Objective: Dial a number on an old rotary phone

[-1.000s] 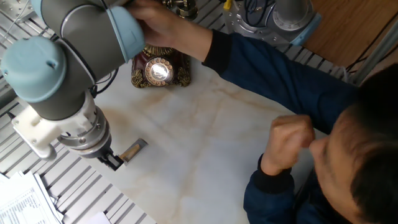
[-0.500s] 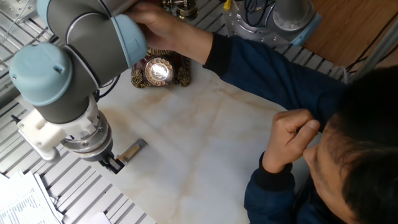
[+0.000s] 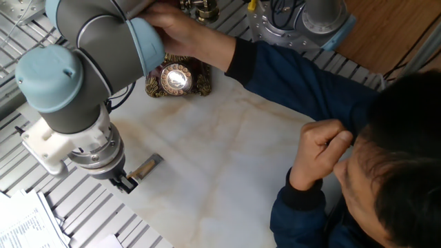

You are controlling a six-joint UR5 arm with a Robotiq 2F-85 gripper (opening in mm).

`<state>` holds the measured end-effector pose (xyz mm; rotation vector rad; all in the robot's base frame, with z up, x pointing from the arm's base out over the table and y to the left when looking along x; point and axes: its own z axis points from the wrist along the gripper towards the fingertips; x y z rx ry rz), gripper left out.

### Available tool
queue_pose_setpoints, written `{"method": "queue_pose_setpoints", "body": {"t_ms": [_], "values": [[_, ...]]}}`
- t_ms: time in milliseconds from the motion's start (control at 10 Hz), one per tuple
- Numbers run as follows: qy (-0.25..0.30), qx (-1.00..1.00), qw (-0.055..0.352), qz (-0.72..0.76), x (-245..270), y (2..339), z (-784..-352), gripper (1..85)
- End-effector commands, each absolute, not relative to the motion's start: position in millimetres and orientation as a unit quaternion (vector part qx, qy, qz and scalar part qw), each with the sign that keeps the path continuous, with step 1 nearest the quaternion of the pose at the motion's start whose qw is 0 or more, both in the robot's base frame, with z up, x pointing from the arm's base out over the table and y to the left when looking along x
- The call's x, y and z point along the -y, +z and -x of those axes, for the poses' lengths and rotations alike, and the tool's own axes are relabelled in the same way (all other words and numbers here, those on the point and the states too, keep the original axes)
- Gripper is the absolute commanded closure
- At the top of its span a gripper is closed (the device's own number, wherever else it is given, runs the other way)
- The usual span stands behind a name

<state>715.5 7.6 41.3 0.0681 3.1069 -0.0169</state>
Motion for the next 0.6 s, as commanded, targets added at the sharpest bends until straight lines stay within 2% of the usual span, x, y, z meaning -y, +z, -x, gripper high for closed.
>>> {"method": "queue_pose_setpoints", "body": {"t_ms": [0, 100, 500], "values": [[0.000, -1.000, 0.015, -0.023, -5.2, 48.7, -715.1, 53.7], [0.001, -1.000, 0.010, -0.020, -1.0, 63.5, -714.7, 53.7], [-0.006, -0.999, 0.032, -0.028, 3.3, 64.0, -726.3, 53.3]]}}
